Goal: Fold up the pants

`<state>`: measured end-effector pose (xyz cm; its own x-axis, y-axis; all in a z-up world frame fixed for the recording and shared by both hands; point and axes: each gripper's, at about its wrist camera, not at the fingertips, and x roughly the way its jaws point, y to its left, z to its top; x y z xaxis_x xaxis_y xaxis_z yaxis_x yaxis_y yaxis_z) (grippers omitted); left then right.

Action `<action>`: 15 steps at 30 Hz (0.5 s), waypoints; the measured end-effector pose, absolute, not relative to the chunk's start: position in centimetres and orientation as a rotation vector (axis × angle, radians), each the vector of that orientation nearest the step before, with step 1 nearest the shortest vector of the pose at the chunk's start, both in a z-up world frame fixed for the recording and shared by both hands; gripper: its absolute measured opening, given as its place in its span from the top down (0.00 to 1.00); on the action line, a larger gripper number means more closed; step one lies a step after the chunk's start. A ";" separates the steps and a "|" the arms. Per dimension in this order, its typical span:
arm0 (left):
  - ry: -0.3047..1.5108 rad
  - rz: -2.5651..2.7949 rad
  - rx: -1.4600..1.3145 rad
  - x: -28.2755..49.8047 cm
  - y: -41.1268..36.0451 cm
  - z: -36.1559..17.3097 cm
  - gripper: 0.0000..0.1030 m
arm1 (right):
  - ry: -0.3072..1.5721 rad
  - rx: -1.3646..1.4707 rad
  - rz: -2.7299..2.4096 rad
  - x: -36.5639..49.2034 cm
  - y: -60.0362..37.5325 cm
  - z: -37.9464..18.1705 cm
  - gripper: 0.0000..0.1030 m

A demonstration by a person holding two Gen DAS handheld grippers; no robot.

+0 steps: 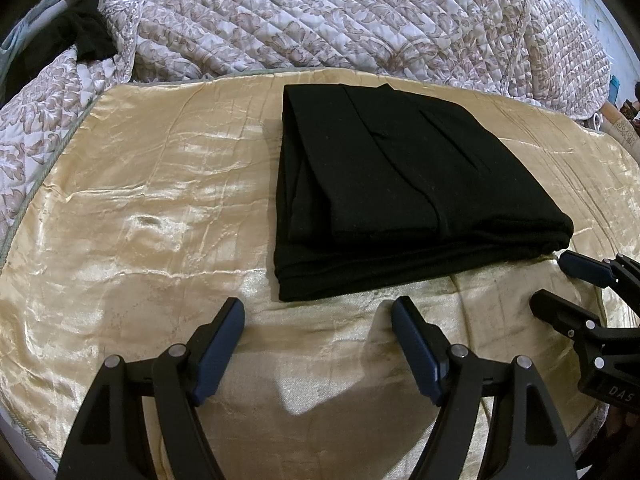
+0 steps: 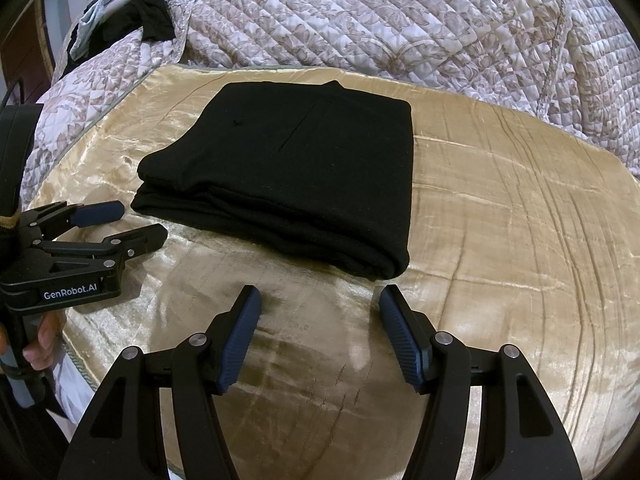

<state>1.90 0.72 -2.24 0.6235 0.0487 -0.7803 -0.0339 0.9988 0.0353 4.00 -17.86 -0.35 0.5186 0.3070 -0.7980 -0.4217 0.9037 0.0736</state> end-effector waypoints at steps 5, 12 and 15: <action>0.897 0.047 0.018 1.9 0.7 -2.2 0.24 | 0.927 -0.136 0.438 4.0 -17.8 -0.4 0.39; 0.897 0.046 0.019 1.9 0.7 -2.2 0.24 | 0.927 -0.136 0.437 3.9 -17.8 -0.4 0.39; 0.897 0.047 0.019 1.9 0.7 -2.2 0.24 | 0.926 -0.136 0.436 3.9 -17.8 -0.4 0.39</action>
